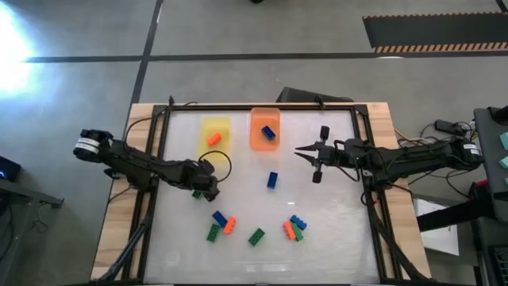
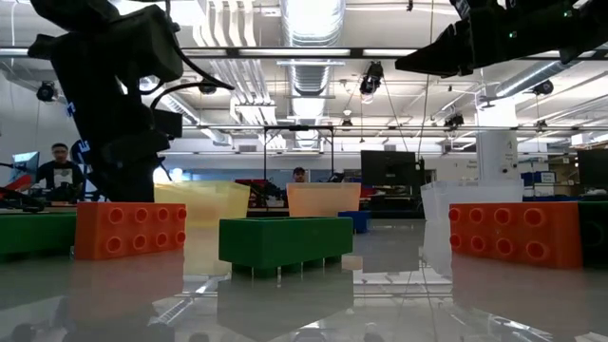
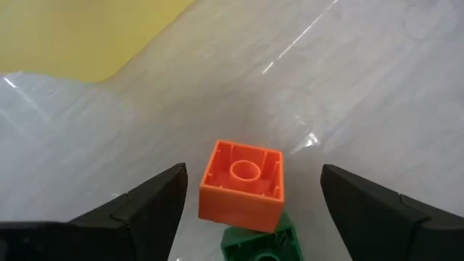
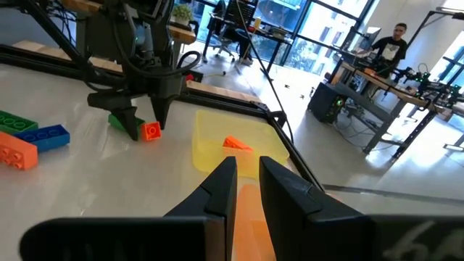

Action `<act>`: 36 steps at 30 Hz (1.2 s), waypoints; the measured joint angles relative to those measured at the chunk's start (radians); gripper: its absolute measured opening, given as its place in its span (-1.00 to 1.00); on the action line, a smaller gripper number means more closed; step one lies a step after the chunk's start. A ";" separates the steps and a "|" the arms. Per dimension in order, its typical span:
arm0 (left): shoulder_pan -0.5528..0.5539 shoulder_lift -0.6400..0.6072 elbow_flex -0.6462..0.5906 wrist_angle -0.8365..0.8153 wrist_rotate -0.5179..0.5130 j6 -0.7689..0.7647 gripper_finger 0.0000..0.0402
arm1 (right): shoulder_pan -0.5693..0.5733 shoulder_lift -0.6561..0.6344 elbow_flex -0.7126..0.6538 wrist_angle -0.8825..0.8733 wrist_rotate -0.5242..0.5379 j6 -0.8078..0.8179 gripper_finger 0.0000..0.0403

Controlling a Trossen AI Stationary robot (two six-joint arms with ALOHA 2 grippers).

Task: Sort & place blocks by color
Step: Put the orange game piece into the yellow bin

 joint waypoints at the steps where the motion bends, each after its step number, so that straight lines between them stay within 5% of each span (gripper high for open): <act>1: 0.000 0.000 0.000 0.001 0.000 -0.002 0.45 | 0.000 0.000 0.000 0.000 0.000 0.000 -0.74; 25: 0.000 0.002 0.000 -0.001 0.000 -0.005 -0.34 | 0.000 0.000 0.000 -0.013 0.000 0.005 -0.74; 36: 0.000 0.002 0.035 -0.003 0.001 0.006 -0.31 | 0.000 0.000 0.000 -0.020 0.001 0.008 -0.74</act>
